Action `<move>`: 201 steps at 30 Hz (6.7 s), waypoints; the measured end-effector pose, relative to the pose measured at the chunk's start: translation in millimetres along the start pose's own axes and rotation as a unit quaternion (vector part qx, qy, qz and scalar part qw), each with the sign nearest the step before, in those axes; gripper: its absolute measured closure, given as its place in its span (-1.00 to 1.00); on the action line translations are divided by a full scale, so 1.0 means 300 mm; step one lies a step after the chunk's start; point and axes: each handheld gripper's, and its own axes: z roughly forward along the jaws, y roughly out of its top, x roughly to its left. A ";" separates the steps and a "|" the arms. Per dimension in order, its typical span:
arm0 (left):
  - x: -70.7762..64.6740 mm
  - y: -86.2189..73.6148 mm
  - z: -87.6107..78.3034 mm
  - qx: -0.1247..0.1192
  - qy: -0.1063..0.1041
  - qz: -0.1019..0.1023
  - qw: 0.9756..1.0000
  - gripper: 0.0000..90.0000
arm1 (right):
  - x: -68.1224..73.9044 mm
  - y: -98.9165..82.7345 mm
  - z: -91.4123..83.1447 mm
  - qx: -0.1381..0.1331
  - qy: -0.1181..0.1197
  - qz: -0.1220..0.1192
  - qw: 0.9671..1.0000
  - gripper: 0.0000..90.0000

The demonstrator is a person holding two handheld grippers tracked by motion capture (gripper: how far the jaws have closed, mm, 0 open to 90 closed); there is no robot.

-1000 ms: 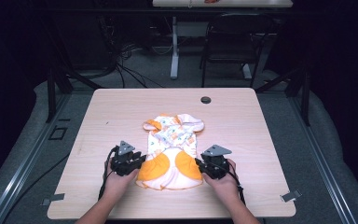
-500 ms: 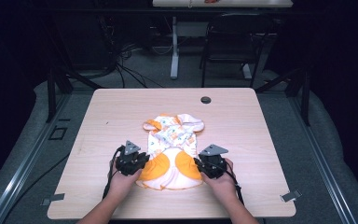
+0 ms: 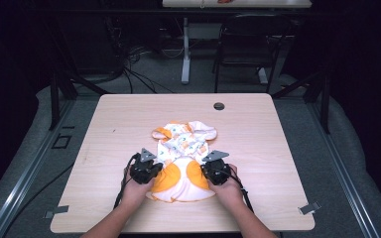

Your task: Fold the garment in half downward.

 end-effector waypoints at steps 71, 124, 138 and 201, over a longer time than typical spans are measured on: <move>0.015 0.121 0.066 0.030 -0.019 0.032 0.999 0.86 | -0.039 0.126 0.065 0.042 0.039 -0.031 0.998 0.91; 0.174 0.199 0.135 0.020 0.029 -0.014 0.999 0.29 | -0.181 0.266 0.166 0.031 -0.004 0.020 0.999 0.42; 0.188 0.186 0.160 0.025 0.024 -0.031 0.999 0.21 | -0.219 0.228 0.206 0.045 0.018 0.072 0.996 0.39; 0.170 0.365 -0.073 -0.049 0.026 0.032 0.998 0.90 | -0.147 0.383 -0.049 -0.051 -0.010 -0.051 0.997 0.93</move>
